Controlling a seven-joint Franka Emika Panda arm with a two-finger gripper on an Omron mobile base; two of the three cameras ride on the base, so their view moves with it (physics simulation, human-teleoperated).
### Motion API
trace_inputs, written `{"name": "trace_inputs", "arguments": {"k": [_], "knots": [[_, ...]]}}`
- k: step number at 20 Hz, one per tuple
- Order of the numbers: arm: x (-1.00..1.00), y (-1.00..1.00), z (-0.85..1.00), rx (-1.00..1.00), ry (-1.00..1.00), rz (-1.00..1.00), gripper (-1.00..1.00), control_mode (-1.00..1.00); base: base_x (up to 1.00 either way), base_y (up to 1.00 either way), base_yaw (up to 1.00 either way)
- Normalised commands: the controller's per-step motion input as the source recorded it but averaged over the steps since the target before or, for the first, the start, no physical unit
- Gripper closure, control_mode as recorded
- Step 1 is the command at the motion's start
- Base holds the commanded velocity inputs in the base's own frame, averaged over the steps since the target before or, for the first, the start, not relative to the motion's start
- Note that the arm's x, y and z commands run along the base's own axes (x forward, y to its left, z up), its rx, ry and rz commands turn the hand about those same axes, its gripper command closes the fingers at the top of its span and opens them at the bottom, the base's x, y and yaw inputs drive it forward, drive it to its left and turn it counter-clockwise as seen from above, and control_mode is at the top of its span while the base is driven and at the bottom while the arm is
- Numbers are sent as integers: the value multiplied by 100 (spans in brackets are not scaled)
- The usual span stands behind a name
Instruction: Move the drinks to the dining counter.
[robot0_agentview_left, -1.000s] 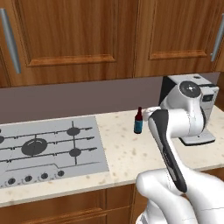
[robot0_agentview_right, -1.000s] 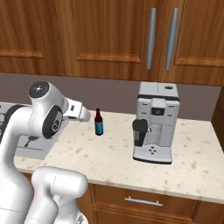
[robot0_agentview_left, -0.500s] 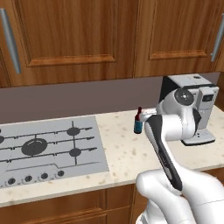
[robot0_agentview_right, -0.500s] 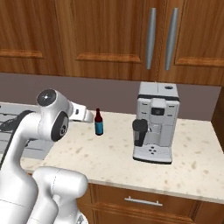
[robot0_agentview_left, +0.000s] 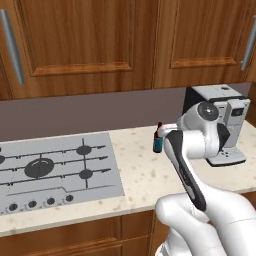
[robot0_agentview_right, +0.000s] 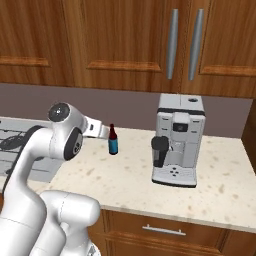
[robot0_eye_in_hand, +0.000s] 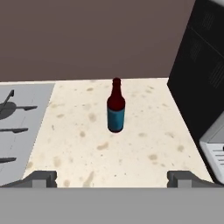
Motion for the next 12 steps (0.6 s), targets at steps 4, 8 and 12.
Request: {"name": "trace_inputs", "arguments": {"k": [4,8,12], "knots": [[5,-15,0,4,0,0,-100,-100,0,0,0],[2,-17,0,2,0,1,-100,-100,0,0,0],[11,-2,0,0,0,0,-100,-100,0,0,0]]}}
